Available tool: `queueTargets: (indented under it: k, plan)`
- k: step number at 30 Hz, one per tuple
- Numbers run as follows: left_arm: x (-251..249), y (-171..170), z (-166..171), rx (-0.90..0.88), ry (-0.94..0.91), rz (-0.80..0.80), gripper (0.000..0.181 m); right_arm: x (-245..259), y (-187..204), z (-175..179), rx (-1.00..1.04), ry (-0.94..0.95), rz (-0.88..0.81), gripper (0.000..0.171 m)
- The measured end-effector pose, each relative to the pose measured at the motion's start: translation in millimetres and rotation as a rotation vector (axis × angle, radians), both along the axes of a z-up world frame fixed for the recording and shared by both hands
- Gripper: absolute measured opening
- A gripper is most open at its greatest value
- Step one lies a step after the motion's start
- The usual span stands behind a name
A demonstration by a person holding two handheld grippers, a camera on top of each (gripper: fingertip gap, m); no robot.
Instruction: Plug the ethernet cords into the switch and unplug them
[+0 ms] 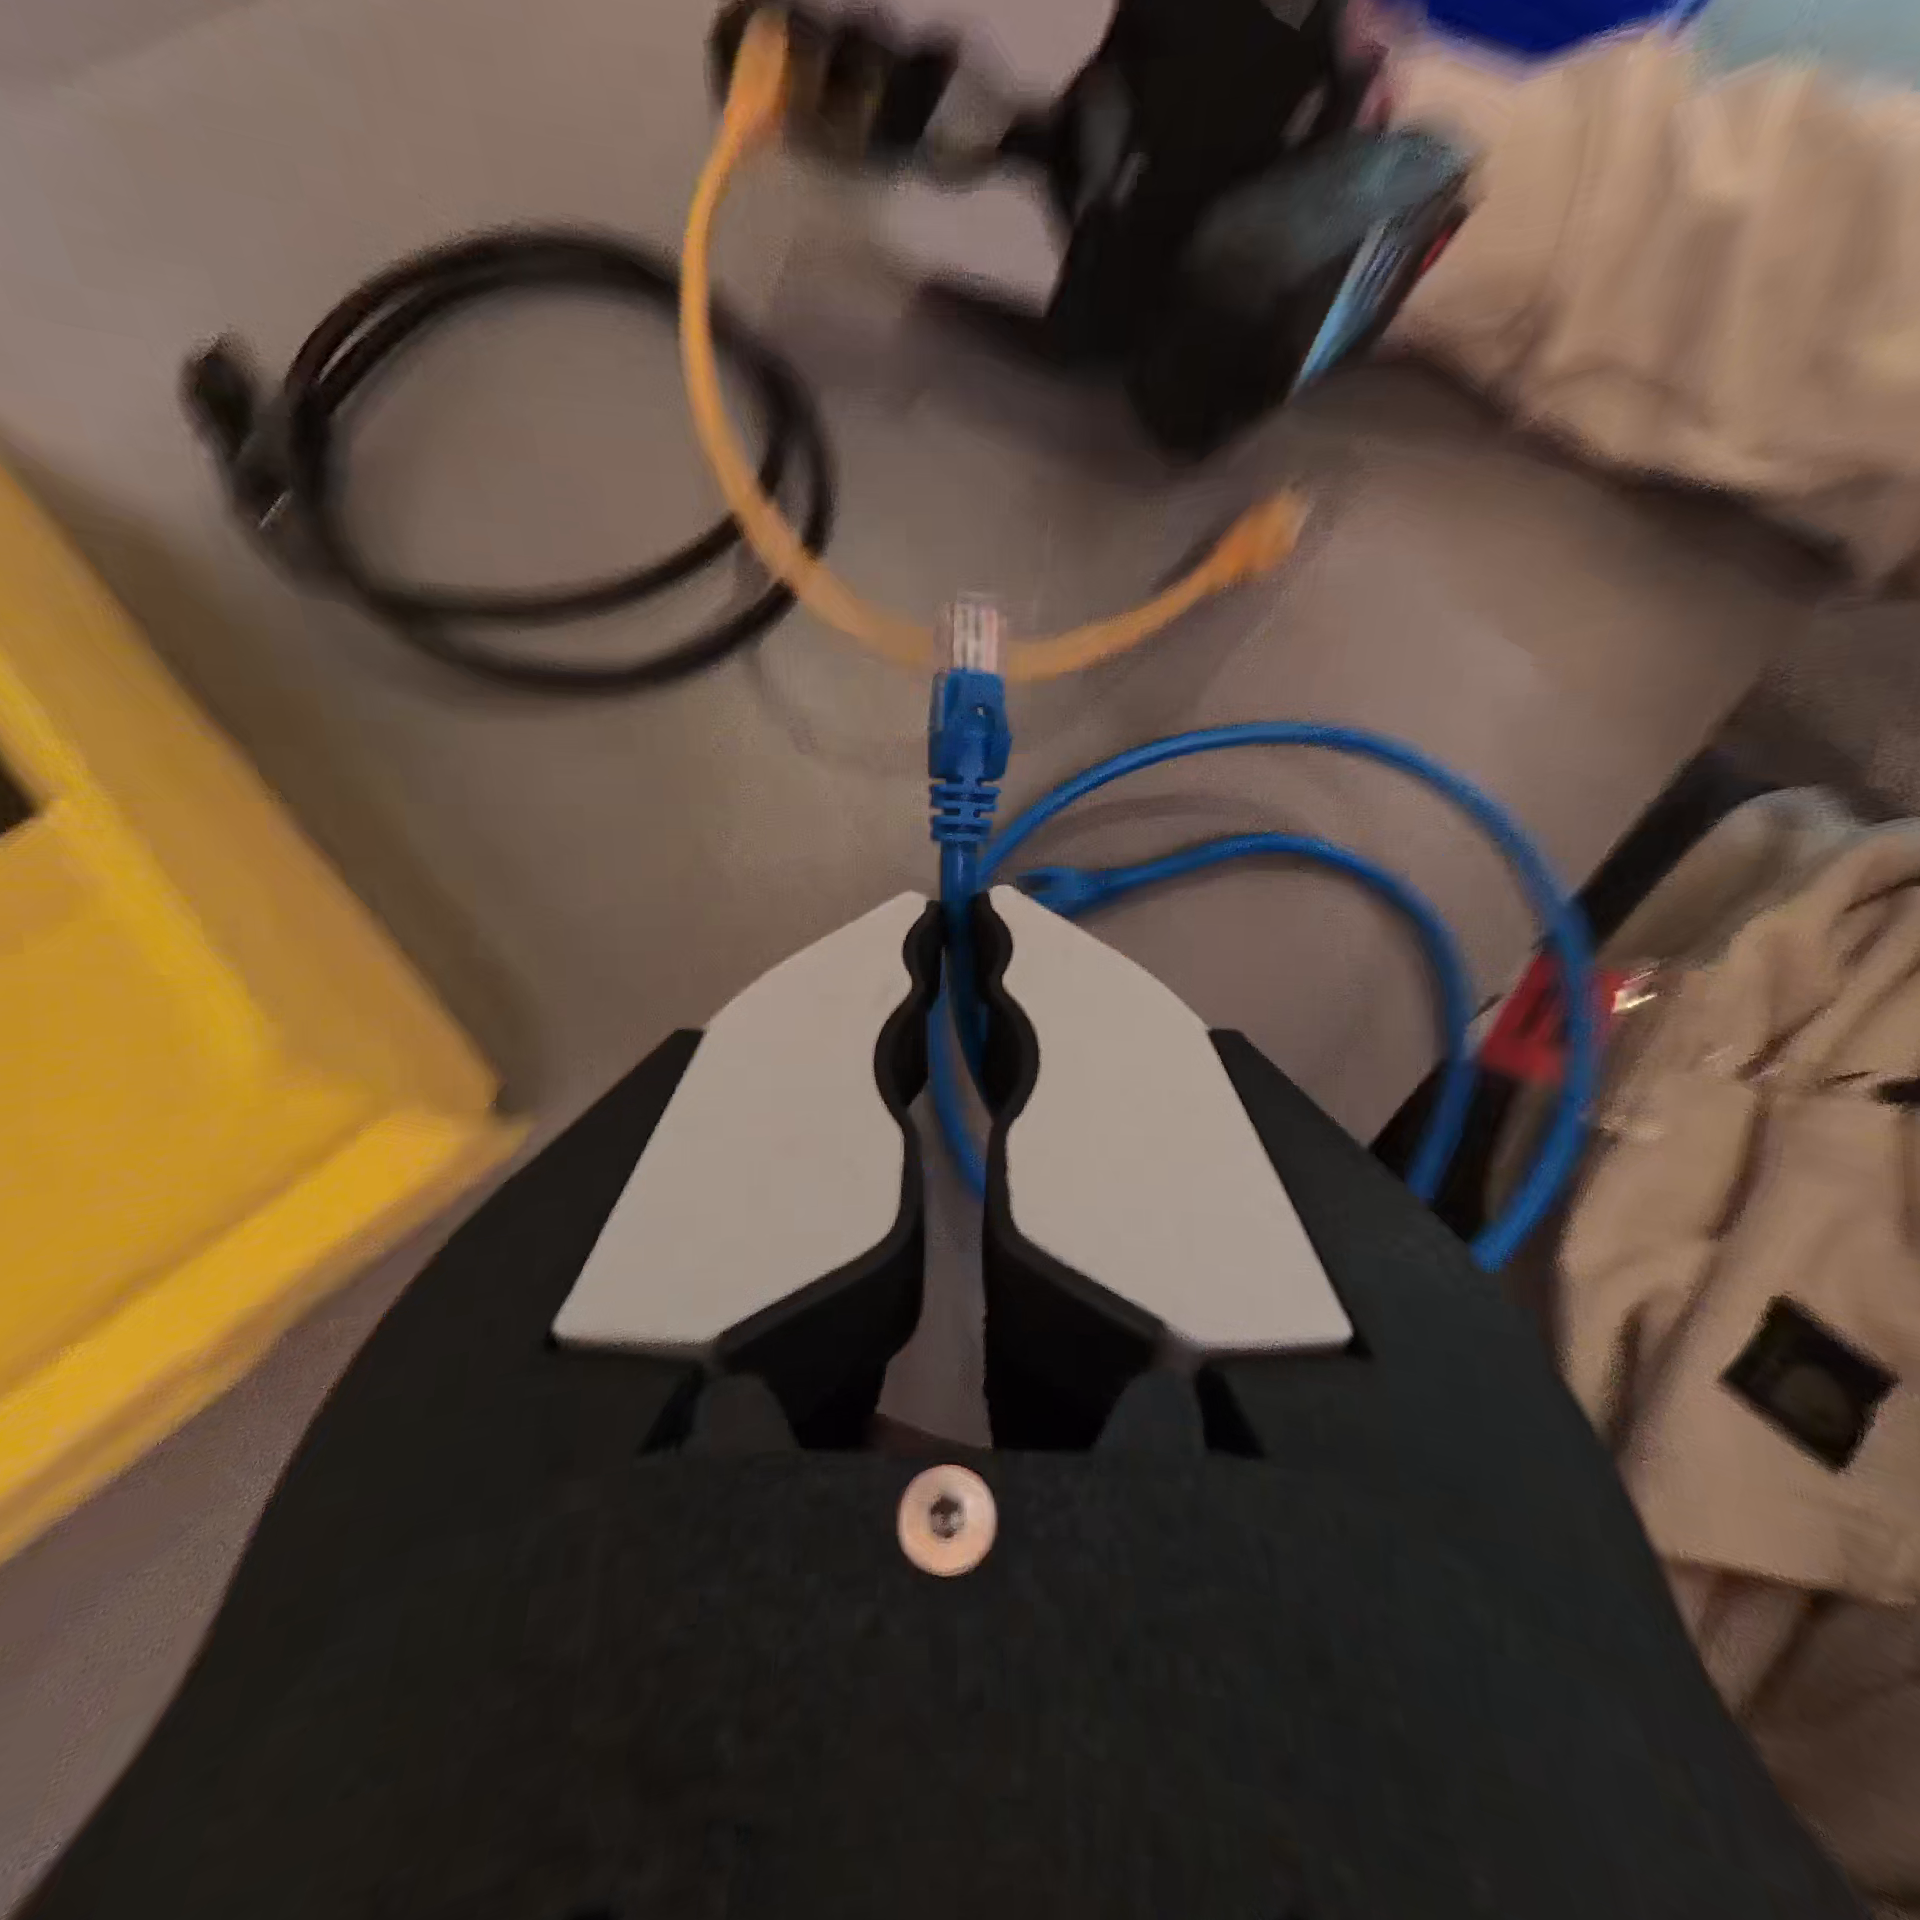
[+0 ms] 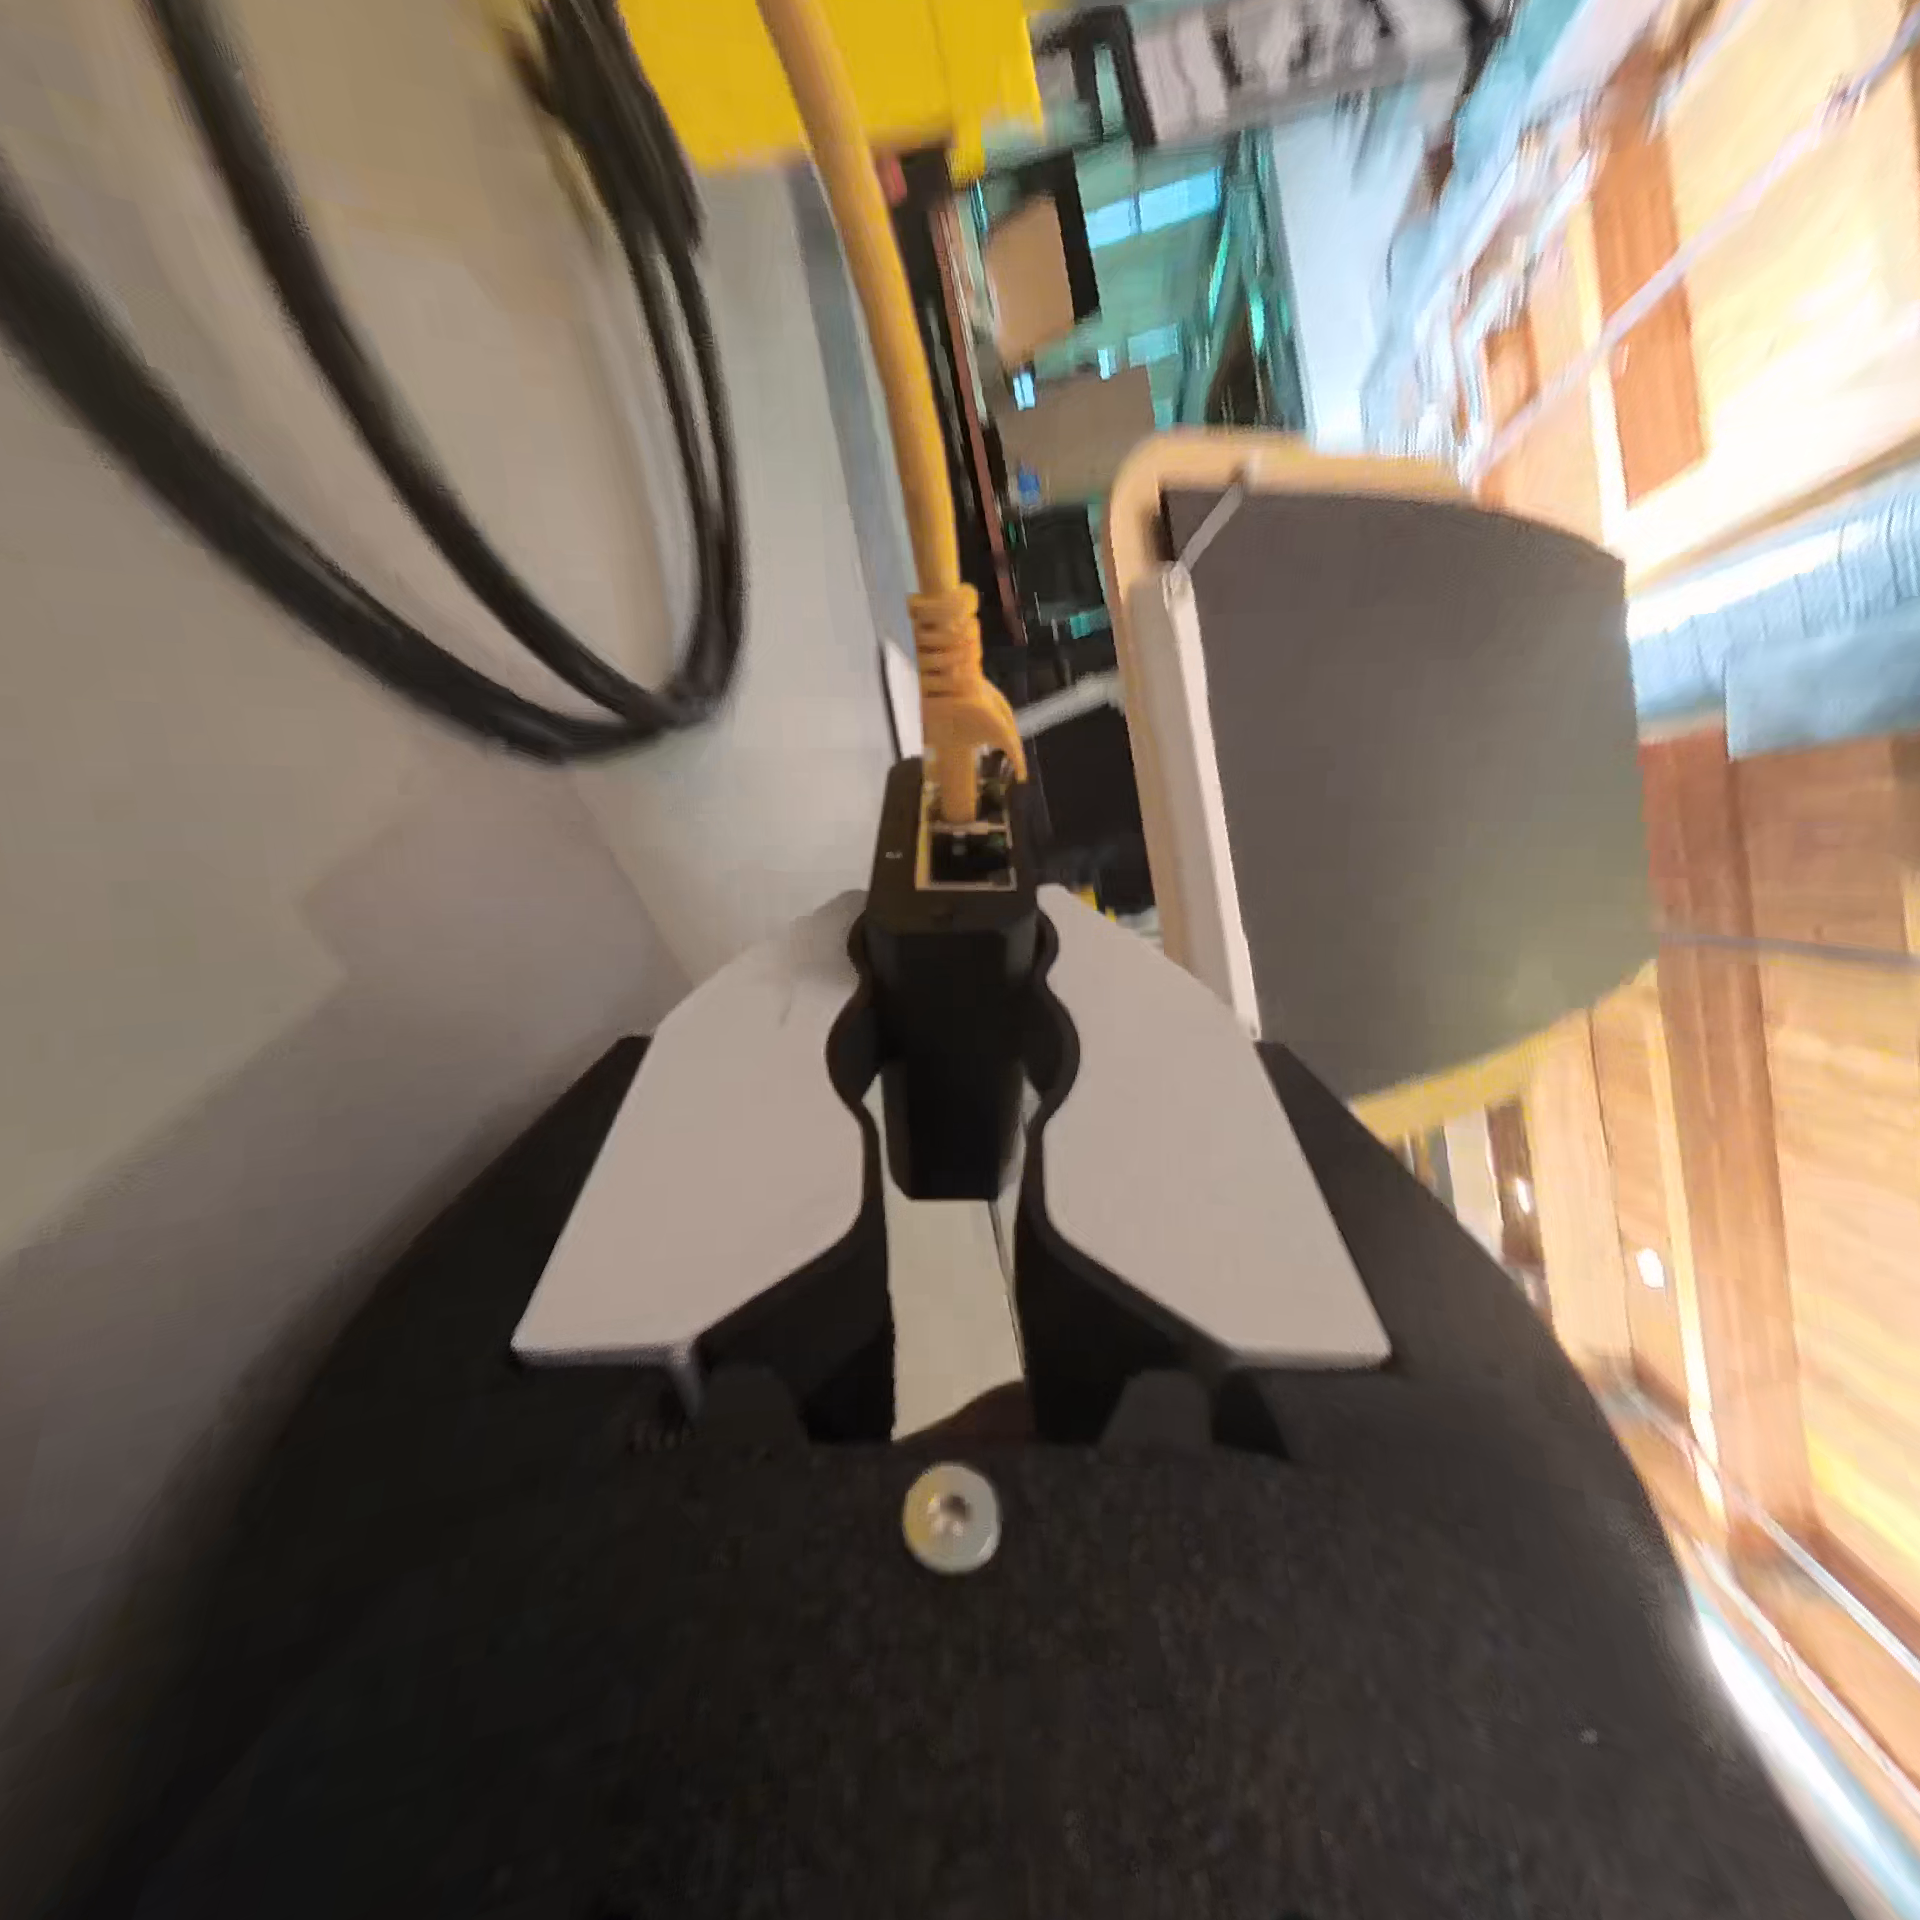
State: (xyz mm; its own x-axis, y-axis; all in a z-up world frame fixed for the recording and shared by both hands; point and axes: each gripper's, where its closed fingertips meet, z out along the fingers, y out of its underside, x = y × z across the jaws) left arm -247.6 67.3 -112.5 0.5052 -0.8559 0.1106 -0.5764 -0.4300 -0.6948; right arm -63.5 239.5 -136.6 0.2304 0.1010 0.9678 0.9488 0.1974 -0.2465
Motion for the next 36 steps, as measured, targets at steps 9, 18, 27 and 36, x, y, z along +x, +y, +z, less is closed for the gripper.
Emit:
queueTargets:
  k: [9,18,27,36]
  plan:
    - [-46.8,14.9,-61.1,0.073,0.222,0.159,0.006,19.6,15.3,-4.3,-0.080,0.105,-0.101,0.024]
    - [-43.7,3.8,-34.2,0.408,0.076,0.023,0.025,14.2,10.3,-5.3,-0.103,0.129,-0.053,0.024]
    - [-49.9,0.8,-69.7,0.234,0.094,-0.020,0.023,11.4,9.6,-5.9,-0.114,0.138,-0.037,0.024]
    - [-52.1,0.5,-82.1,0.183,0.160,-0.002,0.006,9.1,8.7,-7.4,-0.124,0.135,-0.027,0.024]
